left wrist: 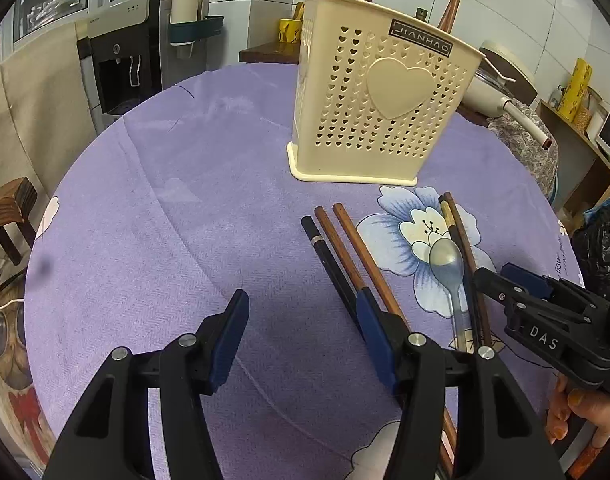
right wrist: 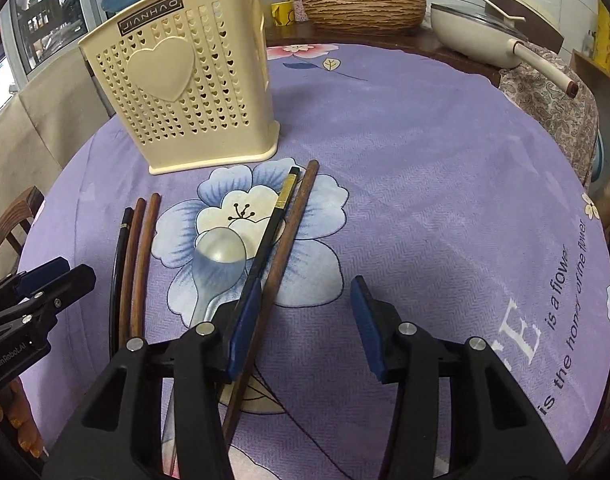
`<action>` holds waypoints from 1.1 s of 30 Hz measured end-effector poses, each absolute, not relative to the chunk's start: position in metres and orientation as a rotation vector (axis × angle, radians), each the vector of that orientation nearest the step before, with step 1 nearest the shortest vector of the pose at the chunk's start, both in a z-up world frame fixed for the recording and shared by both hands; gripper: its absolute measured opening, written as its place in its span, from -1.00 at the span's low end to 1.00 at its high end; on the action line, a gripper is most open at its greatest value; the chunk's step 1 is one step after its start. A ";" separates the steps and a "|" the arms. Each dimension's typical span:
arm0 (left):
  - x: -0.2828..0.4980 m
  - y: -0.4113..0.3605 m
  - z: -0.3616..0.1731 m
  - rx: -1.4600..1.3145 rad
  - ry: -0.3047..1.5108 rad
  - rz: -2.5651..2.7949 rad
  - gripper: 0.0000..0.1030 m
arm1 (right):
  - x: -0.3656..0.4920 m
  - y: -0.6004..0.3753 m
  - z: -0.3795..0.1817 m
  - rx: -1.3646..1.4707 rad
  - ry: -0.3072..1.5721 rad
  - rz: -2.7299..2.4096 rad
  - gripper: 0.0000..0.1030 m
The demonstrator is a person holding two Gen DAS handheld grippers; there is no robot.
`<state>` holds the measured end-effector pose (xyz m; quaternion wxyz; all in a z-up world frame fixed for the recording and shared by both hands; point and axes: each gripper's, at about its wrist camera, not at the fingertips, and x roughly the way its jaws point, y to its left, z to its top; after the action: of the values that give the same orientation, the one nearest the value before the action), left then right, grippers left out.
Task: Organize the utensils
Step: 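Move both open tools back toward the remaining utensils on the tablecloth, then grasp a black chopstick with the left tool while the right tool grasps a wooden chopstick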
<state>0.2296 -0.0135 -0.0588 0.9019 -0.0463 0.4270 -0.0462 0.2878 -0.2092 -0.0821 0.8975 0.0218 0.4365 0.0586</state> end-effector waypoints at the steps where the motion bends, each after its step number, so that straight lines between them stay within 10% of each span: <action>1: 0.230 -0.014 -0.059 -0.095 0.886 -0.095 0.06 | 0.289 -0.208 -0.082 0.038 0.906 0.121 -0.09; 33: 0.260 -0.035 -0.068 -0.024 0.927 -0.026 -0.29 | 0.321 -0.205 -0.083 -0.011 0.912 0.087 -0.35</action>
<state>0.2597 -0.0352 -0.0680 0.8942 -0.0115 0.4473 -0.0125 0.3213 -0.2046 -0.0828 0.8970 -0.0055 0.4401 0.0419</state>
